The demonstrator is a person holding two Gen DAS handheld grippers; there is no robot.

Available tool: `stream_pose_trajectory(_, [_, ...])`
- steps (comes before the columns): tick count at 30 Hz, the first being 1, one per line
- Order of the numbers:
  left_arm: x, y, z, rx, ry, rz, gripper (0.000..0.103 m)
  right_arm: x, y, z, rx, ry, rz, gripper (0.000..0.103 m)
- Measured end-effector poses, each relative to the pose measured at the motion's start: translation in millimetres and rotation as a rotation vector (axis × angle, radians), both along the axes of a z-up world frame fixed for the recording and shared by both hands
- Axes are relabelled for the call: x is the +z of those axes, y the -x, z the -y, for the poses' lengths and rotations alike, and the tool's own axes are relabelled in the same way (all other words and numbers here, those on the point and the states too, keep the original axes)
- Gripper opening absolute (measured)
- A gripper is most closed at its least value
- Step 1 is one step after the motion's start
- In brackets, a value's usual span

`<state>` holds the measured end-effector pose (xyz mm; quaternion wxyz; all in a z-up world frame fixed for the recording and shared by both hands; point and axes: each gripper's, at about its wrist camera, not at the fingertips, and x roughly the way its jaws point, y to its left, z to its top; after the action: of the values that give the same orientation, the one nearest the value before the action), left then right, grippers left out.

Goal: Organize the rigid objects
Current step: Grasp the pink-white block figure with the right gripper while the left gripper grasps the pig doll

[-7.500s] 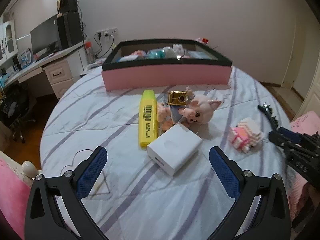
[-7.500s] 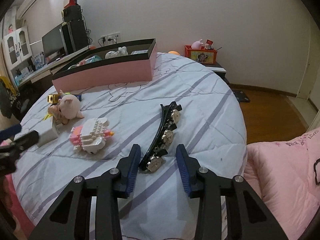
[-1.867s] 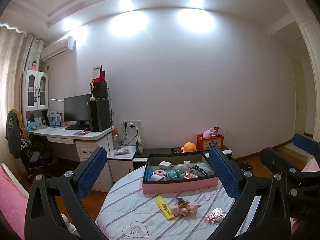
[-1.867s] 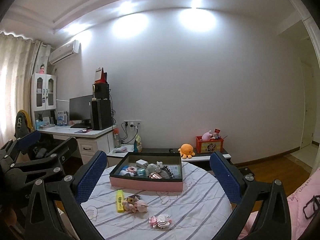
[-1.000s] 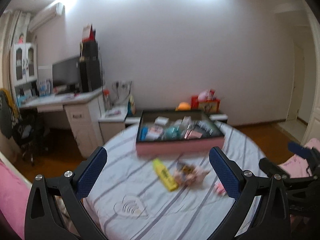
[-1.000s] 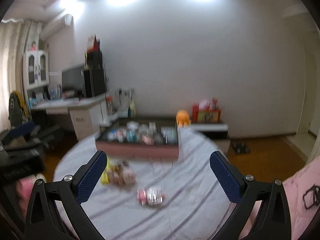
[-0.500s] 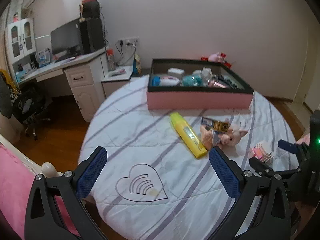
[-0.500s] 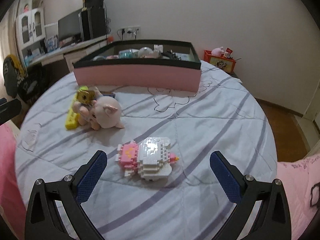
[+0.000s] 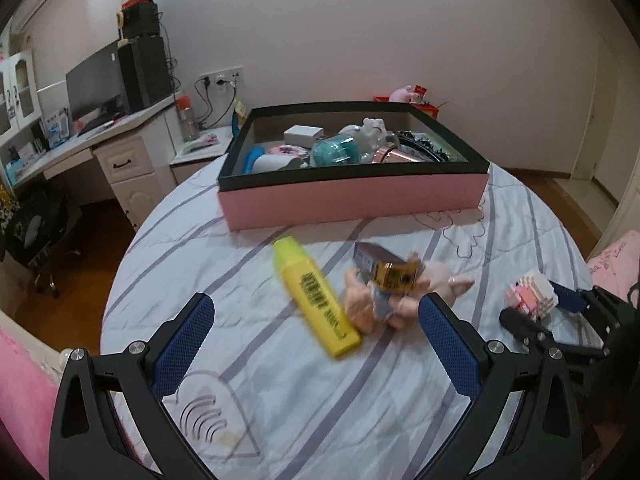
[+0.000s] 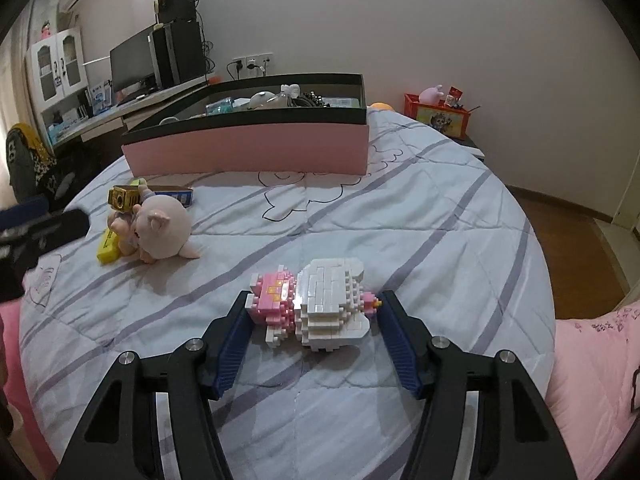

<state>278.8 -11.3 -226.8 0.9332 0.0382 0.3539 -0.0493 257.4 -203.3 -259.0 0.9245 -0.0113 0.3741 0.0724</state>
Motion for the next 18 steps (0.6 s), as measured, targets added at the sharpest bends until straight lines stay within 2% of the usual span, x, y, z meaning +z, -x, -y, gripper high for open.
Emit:
stream_pose_trajectory(5, [-4.7,-25.4,1.2,-0.009,-0.008,-0.021,0.103,0.2,0.1,0.9,0.003,-0.005,-0.001,0.064])
stream_pose_trajectory(7, [-3.5,-32.1,-6.3,-0.031,0.054,-0.029,0.103,0.2,-0.2,1.0,0.004,-0.007,0.000,0.064])
stream_pose_trajectory(9, [-0.3,-36.9,-17.8,-0.008,0.089,-0.021,0.103,0.2,0.0,1.5,0.005,-0.012,0.002,0.064])
stream_pose_trajectory(12, [3.5,-43.0,-39.6,0.094,0.079,0.015,0.103,-0.1,-0.6,2.4,0.005,-0.017,0.002,0.064])
stream_pose_trajectory(15, [-0.7,-53.1,-59.6,0.217,0.029,-0.007,0.103,-0.1,-0.8,2.4,0.005,-0.018,0.002,0.064])
stream_pose_trajectory(18, [-5.7,-51.3,-73.9,0.255,0.055,-0.018,0.103,-0.2,-1.0,1.9,0.006,-0.015,0.002,0.064])
